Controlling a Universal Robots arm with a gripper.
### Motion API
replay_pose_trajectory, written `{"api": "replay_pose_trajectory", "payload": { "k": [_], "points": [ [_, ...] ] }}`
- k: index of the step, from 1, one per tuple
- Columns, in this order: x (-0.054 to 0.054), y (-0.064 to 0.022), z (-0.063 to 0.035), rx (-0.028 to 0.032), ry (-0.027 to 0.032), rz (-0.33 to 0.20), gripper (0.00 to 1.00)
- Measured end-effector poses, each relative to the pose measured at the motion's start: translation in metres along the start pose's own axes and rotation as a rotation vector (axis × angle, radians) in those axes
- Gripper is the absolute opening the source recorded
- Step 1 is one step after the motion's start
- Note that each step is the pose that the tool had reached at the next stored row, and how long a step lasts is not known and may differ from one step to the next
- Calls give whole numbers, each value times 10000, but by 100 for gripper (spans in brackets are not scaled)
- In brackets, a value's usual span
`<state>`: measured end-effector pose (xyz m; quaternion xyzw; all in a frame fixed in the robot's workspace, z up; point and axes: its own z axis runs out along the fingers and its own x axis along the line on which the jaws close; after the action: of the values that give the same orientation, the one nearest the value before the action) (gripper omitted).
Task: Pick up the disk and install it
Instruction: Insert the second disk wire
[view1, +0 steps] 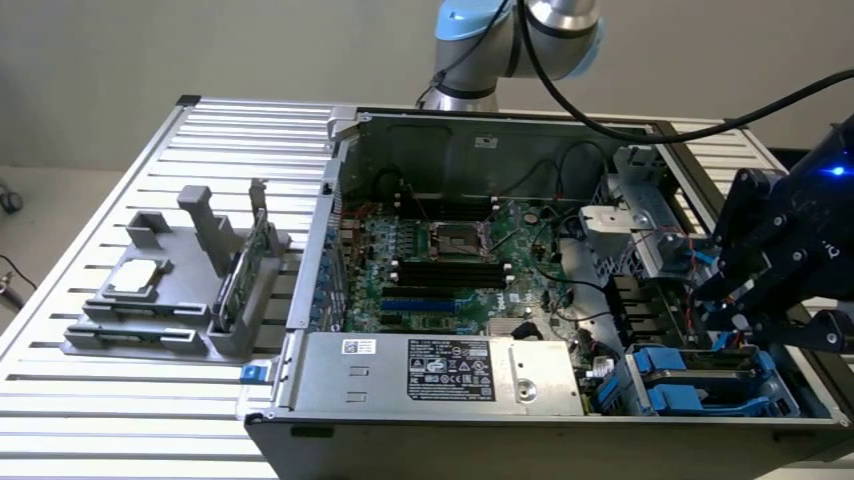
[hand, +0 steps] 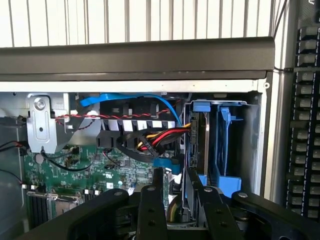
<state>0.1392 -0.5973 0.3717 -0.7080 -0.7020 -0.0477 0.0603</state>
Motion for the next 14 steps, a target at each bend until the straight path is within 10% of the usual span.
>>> {"api": "replay_pose_trajectory", "payload": {
  "k": [14],
  "points": [
    [22,25,56,-2,-136,3,33]
  ]
}}
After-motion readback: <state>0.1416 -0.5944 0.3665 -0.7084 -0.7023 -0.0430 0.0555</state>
